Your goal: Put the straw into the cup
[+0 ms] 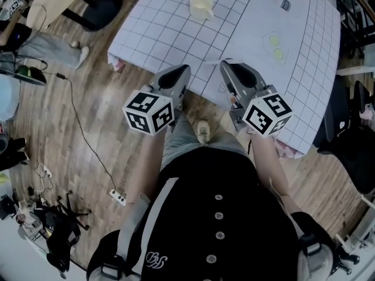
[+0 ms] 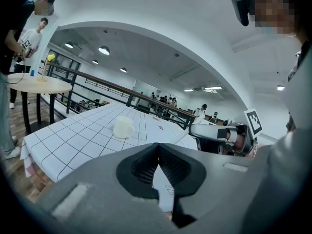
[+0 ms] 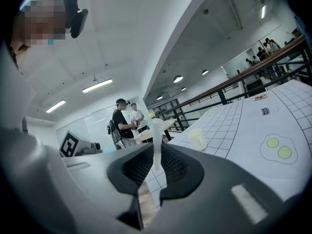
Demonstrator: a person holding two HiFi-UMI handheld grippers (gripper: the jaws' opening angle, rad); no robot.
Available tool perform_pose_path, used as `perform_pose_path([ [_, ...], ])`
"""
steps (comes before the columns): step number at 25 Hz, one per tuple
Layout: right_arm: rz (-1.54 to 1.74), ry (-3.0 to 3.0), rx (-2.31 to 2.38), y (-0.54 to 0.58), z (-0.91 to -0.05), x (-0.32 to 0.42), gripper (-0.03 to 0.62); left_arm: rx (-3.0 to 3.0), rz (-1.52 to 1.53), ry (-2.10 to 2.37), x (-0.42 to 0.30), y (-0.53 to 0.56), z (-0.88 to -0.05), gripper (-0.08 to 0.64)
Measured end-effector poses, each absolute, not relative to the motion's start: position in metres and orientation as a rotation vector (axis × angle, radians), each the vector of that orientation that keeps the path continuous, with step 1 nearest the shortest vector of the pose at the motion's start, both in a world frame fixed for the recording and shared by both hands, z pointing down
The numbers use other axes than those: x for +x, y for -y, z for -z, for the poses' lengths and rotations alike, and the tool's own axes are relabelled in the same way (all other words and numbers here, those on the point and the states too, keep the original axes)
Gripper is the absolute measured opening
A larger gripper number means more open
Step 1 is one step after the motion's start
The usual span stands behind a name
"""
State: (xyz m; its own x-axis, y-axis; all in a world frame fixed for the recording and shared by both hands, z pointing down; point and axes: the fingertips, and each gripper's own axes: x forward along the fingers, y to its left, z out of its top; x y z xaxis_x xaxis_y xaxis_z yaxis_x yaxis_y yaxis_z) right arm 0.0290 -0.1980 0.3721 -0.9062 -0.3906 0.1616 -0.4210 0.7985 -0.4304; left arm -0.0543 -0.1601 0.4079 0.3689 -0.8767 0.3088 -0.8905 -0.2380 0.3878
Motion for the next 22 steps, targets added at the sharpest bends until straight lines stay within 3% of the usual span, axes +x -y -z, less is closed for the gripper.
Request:
perform_pose_path([
  [22,-0.705,2.827,0.970,0.312,-0.372,-0.035,0.040,2.265,-0.073,1.197,-0.097,0.282,-0.426,-0.002],
])
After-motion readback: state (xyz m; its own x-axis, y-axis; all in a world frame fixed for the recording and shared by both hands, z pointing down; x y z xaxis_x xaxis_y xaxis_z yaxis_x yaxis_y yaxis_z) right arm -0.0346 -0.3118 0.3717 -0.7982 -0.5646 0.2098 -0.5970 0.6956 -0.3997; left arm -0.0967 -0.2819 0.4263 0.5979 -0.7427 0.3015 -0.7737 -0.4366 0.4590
